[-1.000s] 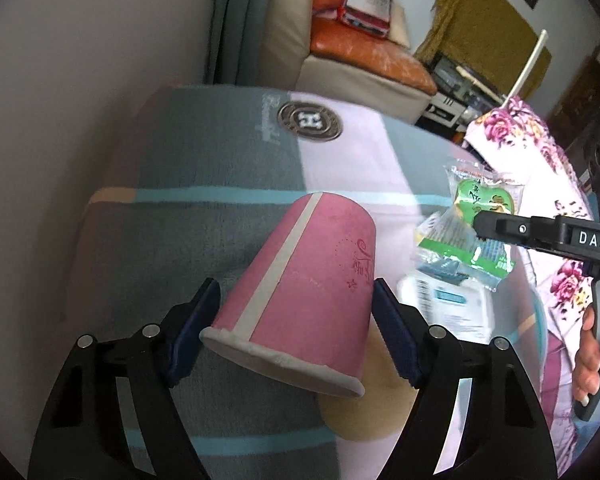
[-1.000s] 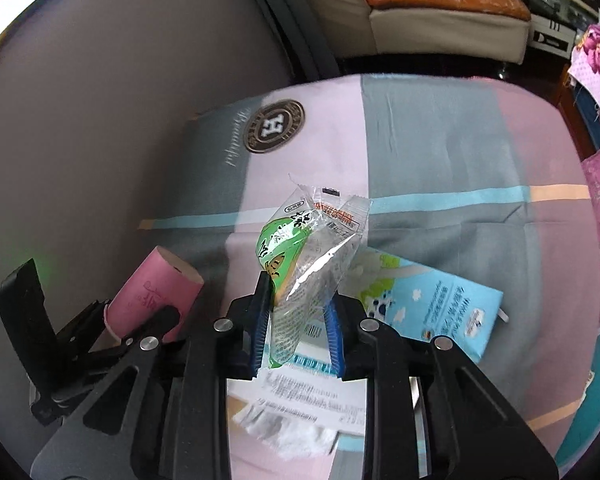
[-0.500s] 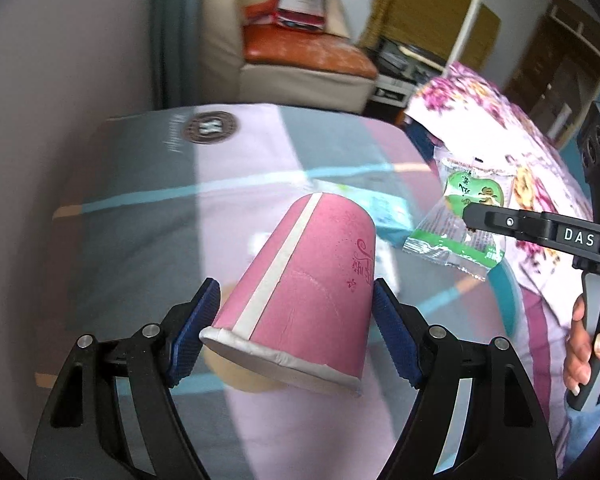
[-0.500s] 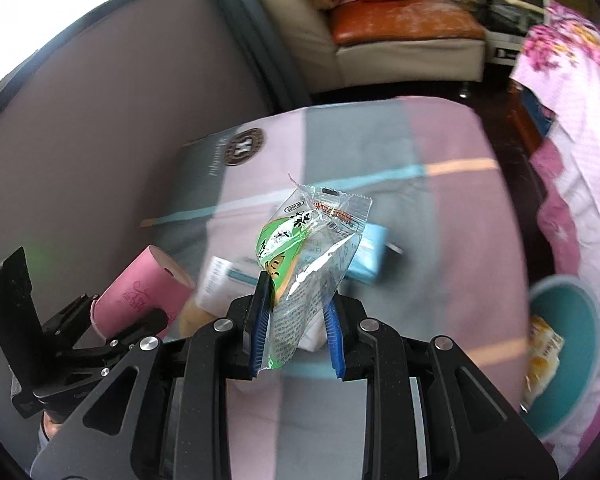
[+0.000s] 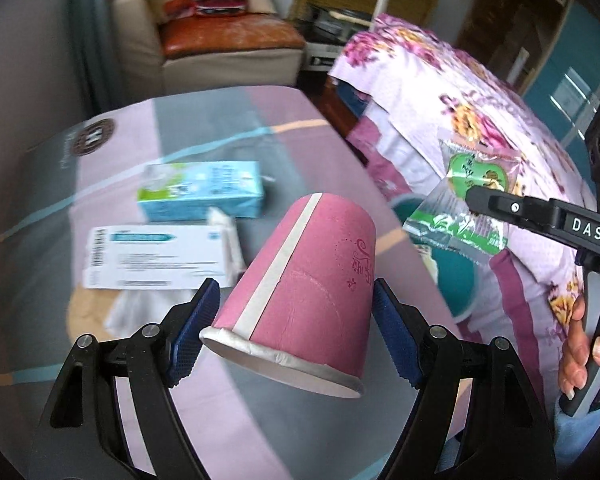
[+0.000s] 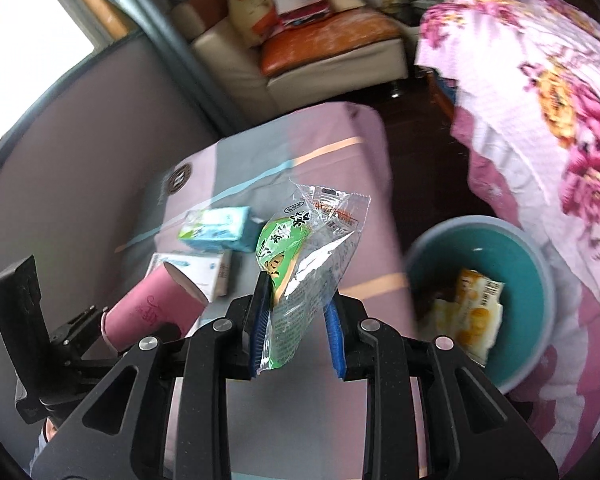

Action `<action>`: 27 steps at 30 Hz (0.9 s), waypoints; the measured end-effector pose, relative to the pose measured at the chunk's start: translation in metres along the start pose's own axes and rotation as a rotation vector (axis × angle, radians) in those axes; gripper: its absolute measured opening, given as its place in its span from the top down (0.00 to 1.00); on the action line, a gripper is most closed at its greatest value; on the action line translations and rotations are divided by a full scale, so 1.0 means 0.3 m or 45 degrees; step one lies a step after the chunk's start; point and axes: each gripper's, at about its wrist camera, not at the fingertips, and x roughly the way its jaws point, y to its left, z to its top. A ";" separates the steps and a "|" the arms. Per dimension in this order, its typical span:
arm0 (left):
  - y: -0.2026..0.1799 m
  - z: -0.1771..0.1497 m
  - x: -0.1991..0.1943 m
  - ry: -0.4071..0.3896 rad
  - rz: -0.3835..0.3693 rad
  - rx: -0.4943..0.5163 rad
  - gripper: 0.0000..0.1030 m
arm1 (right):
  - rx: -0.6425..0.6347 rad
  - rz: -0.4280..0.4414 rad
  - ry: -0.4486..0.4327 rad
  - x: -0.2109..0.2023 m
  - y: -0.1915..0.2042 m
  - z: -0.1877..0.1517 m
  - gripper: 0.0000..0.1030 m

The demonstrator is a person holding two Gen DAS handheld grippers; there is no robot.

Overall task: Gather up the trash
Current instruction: 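Carry the pink cup and the snack bag over the teal bin with both tools, then open the left tool to drop the pink paper cup into the bin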

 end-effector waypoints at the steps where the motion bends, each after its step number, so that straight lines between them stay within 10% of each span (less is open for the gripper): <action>1: -0.029 0.002 0.012 0.009 -0.008 0.014 0.25 | 0.019 -0.010 -0.020 -0.020 -0.035 -0.009 0.76; 27: -0.525 0.073 0.296 0.171 -0.088 0.275 0.24 | 0.316 -0.133 -0.116 -0.154 -0.534 -0.066 0.74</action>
